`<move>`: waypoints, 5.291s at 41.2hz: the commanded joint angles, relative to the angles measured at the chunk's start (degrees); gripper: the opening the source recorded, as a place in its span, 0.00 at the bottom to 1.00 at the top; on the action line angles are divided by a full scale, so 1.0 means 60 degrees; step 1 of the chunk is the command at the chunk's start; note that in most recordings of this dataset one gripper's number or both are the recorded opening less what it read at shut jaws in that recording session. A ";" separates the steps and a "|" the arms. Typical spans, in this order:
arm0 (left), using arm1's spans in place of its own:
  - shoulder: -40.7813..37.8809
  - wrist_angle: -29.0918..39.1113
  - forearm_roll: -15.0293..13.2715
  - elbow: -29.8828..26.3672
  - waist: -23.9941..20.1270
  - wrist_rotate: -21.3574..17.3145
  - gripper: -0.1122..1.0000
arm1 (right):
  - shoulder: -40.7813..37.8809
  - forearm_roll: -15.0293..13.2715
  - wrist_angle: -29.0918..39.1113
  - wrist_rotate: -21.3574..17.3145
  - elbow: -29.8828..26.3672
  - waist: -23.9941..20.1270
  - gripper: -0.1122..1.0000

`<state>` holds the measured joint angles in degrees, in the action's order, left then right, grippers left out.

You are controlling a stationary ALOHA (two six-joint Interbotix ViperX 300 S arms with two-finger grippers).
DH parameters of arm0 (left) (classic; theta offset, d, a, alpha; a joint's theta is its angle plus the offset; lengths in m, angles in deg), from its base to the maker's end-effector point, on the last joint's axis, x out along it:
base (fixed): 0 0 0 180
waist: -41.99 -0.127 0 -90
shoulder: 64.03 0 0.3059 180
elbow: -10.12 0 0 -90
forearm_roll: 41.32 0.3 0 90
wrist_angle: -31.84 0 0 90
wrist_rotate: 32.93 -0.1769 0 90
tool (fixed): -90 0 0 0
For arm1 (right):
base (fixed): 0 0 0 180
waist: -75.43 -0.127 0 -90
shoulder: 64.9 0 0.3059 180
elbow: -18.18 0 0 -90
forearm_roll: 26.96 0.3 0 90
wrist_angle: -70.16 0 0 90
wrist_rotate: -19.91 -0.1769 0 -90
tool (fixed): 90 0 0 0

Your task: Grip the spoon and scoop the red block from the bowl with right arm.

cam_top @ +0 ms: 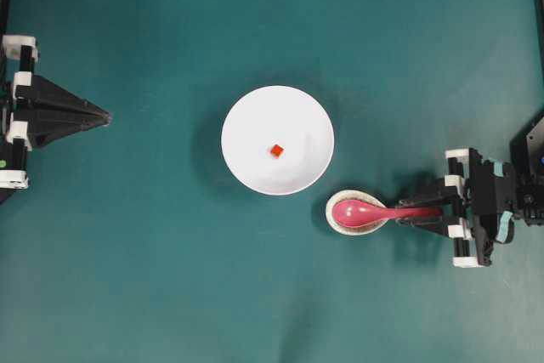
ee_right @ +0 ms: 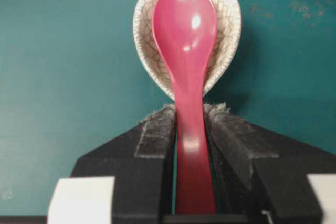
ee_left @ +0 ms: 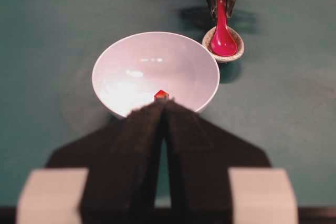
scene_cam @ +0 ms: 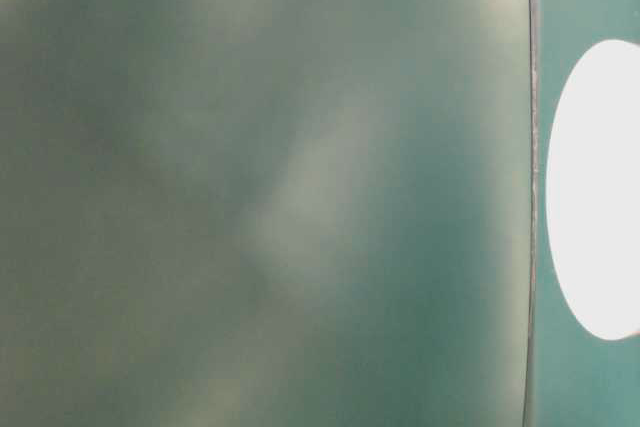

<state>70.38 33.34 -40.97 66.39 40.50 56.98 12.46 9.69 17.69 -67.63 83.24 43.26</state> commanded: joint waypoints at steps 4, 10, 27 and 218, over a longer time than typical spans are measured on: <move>-0.0044 -0.0044 0.0029 -0.0264 -0.0015 0.0015 0.10 | 0.0059 0.0015 -0.0117 0.0029 -0.0044 0.0015 0.35; -0.0044 -0.0044 0.0029 -0.0264 -0.0015 0.0015 0.10 | 0.0073 0.0015 -0.0103 0.0029 -0.0044 0.0015 0.35; -0.0044 0.0044 0.0029 -0.0264 -0.0015 0.0015 0.10 | 0.0059 0.0015 -0.0044 0.0029 -0.0059 0.0015 0.33; -0.0029 0.0864 0.0029 -0.0234 -0.0015 -0.0103 0.10 | -0.0586 0.0337 -0.0557 -0.0718 -0.0220 -0.0308 0.60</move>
<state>70.38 38.79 -40.97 66.48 40.59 56.46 8.51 11.63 14.52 -71.06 82.54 41.94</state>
